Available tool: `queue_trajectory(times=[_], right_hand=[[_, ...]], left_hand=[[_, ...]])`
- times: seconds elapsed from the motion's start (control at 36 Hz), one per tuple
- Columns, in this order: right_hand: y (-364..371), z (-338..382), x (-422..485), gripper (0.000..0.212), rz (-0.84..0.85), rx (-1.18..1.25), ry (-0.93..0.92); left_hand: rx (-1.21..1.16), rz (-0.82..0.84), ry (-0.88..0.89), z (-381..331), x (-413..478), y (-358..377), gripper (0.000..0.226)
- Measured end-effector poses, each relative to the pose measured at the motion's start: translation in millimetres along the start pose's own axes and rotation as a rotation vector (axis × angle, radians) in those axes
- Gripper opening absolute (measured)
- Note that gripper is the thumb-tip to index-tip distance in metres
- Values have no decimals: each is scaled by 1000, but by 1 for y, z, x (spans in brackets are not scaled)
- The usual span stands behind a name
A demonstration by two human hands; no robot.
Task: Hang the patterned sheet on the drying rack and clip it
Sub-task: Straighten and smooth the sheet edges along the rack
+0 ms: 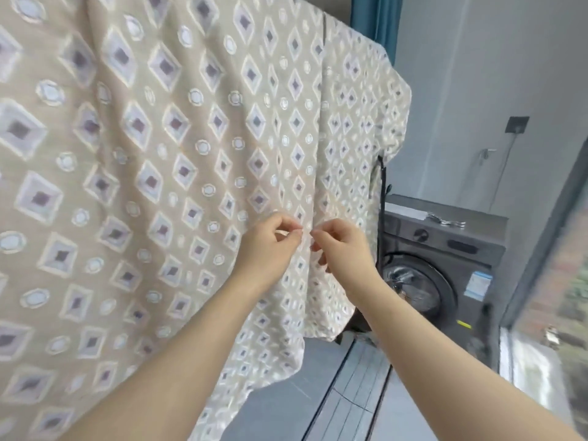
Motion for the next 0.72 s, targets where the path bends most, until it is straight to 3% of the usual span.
queue_trajectory(times=[0.39, 0.72], right_hand=[[-87, -94, 67, 13, -67, -25, 179], [-179, -116, 172, 17, -214, -52, 135]], left_hand=[[5, 137, -33, 36, 49, 133, 22], [-24, 188, 49, 49, 154, 243, 16]])
Point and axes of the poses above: each hand's wrist, its own x-axis towards the middle knuckle, its own y-axis out of the palm, z = x × y, the point moved 10 cm from there along x, towards the middle knuckle, and after that the axes turned 9 degrees about y, right-handed, at the moved point
